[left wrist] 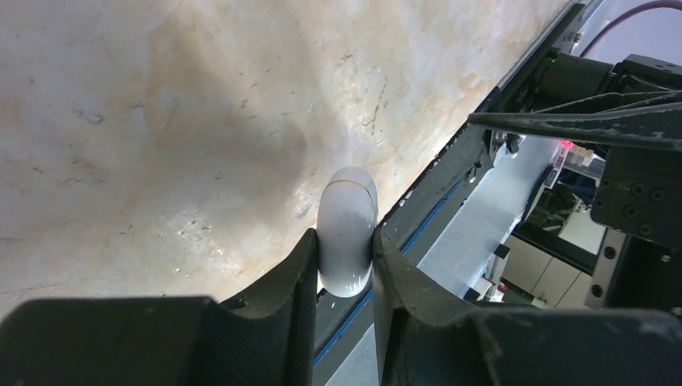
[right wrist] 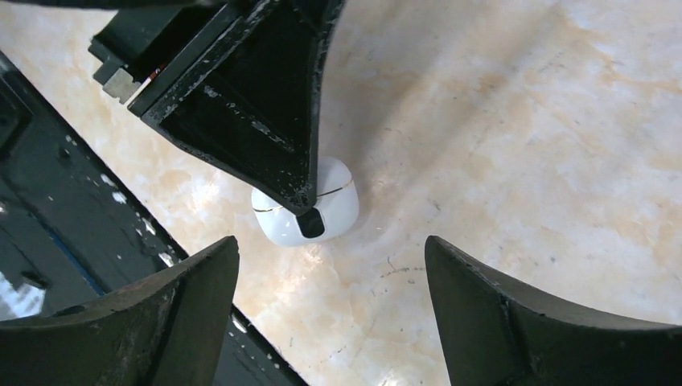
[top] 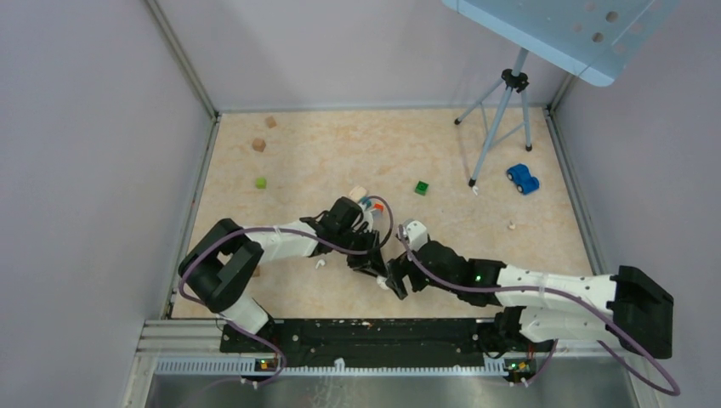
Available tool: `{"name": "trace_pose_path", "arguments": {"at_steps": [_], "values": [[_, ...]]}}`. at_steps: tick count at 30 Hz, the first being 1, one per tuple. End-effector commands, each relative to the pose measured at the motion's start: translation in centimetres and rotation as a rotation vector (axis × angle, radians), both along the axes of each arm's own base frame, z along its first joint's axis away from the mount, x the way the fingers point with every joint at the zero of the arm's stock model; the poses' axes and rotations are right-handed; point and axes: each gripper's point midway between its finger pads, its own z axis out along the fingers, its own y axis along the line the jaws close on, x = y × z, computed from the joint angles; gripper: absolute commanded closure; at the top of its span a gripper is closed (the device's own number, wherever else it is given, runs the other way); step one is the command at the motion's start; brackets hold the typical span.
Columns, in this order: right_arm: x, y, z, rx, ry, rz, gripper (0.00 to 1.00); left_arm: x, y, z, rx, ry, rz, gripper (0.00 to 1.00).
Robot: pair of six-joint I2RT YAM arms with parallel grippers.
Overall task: Insert the wireless bluetooth earbuds into the charging case
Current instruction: Pass from the right arm to the left
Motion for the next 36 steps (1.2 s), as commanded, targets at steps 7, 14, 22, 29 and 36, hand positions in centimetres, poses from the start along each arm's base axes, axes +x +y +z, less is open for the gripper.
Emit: {"name": "trace_pose_path", "arguments": {"at_steps": [7,14,22,29,36], "values": [[1.6,-3.3,9.1,0.418,0.021,-0.367,0.05,2.7,-1.3,6.4,-0.12,-0.179,-0.031,1.0],[1.9,-3.4,11.7,0.781,0.19,-0.341,0.04,5.1,-0.1,11.1,-0.253,-0.246,0.079,1.0],[1.8,-1.8,13.6,1.013,0.224,-0.225,0.06,5.0,0.3,14.8,-0.445,-0.245,0.12,1.0],[2.2,-0.4,14.7,1.089,0.263,-0.178,0.09,4.9,0.7,15.6,-0.484,-0.284,0.148,1.0],[2.8,-0.4,14.8,1.14,0.3,-0.203,0.15,4.6,0.9,16.8,-0.51,-0.29,0.132,1.0]]}}
